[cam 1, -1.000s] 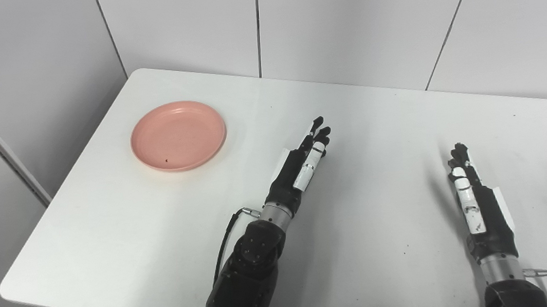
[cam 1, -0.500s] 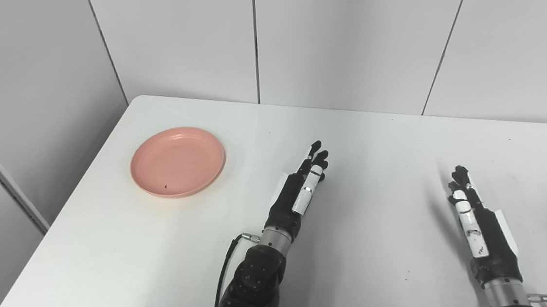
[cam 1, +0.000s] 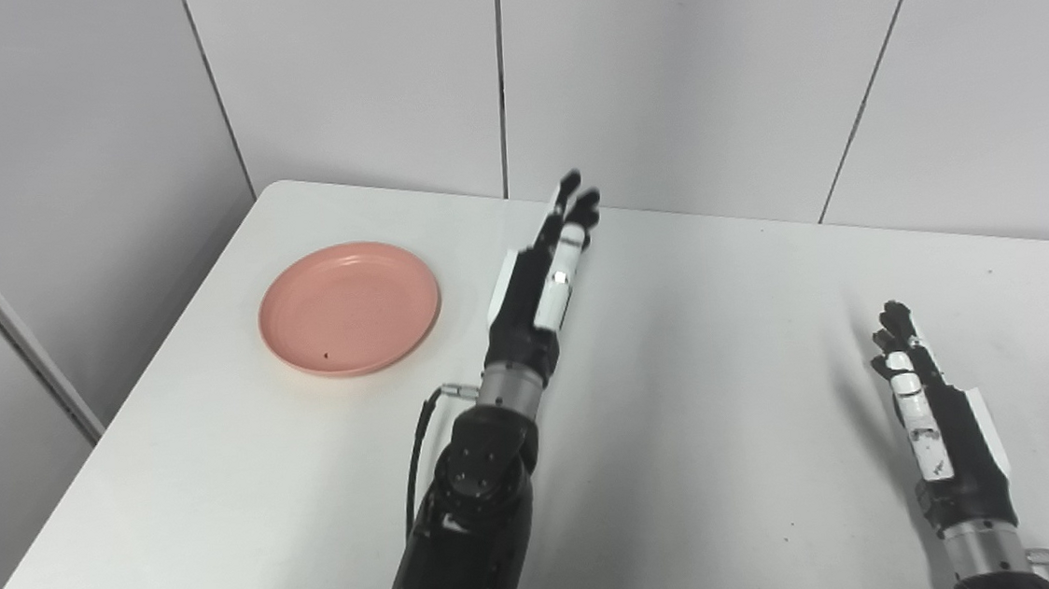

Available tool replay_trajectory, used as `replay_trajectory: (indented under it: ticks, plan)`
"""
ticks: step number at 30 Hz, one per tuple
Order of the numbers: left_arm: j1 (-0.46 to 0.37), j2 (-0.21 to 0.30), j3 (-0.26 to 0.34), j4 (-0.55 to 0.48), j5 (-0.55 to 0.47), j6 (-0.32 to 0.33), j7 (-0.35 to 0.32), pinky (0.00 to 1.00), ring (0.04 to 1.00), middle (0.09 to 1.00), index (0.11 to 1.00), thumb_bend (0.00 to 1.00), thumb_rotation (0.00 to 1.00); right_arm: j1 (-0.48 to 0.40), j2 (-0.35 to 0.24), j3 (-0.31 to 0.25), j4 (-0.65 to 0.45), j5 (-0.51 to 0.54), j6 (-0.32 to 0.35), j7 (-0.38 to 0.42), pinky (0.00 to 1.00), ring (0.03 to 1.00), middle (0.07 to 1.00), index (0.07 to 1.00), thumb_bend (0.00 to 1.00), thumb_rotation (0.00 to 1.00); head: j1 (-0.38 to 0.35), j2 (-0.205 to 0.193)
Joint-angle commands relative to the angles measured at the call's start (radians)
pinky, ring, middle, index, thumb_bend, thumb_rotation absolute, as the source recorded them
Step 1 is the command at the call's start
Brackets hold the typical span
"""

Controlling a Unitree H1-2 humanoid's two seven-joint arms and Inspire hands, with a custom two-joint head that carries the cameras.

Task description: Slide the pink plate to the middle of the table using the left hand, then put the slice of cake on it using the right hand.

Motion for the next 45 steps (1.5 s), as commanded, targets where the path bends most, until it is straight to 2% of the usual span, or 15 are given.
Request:
replay_trajectory:
  ticks: [1,4,7,14,19,24,32,39,45]
  plan:
    - [-0.034,-0.002,0.013,-0.073,0.009,0.000,0.024,0.92,0.923,0.934,0.948,0.43,1.00,0.016,-0.008,-0.009,0.035,0.014,-0.049,0.007,0.98,0.977,0.992,0.982,0.23,1.00,0.003,0.002]
    - [-0.041,0.003,0.036,-0.121,-0.022,0.004,0.023,0.92,0.920,0.939,0.951,0.43,1.00,0.014,-0.015,-0.006,0.040,0.013,-0.046,0.013,1.00,0.991,1.000,0.997,0.25,1.00,0.008,0.002]
    - [-0.046,0.014,0.060,-0.186,-0.048,0.045,0.021,0.96,0.929,0.948,0.959,0.45,1.00,0.011,-0.019,-0.008,0.049,0.025,-0.046,0.024,1.00,0.996,1.000,1.000,0.29,1.00,0.014,-0.002]
    - [-0.060,0.035,0.116,-0.280,-0.102,0.085,0.029,0.92,0.927,0.947,0.951,0.42,1.00,0.012,-0.021,-0.014,0.052,0.014,-0.053,0.011,0.97,0.974,0.989,0.978,0.25,1.00,0.025,-0.001]
    - [-0.077,0.056,0.165,-0.326,-0.087,0.117,0.072,0.95,0.936,0.953,0.951,0.41,1.00,0.009,-0.030,-0.019,0.074,0.034,-0.072,0.027,1.00,0.985,0.998,0.990,0.25,1.00,0.031,-0.003]
    - [-0.090,0.089,0.215,-0.312,-0.089,0.090,0.101,0.95,0.938,0.951,0.950,0.43,1.00,0.004,-0.040,-0.022,0.100,0.047,-0.092,0.039,1.00,0.987,1.000,0.993,0.27,1.00,0.039,-0.005]
    - [-0.105,0.174,0.345,-0.288,-0.133,0.066,0.152,0.95,0.949,0.958,0.962,0.45,1.00,0.000,-0.050,-0.030,0.139,0.051,-0.117,0.040,1.00,0.991,1.000,0.992,0.24,1.00,0.052,-0.002]
    - [-0.103,0.217,0.409,-0.305,-0.170,0.088,0.191,0.95,0.958,0.964,0.963,0.45,1.00,-0.010,-0.066,-0.034,0.184,0.060,-0.141,0.055,1.00,1.000,1.000,1.000,0.25,1.00,0.066,-0.001]
    - [-0.108,0.236,0.454,-0.270,-0.192,0.067,0.230,0.95,0.943,0.945,0.942,0.42,1.00,-0.019,-0.074,-0.038,0.232,0.063,-0.176,0.066,1.00,1.000,1.000,1.000,0.24,1.00,0.069,0.003]
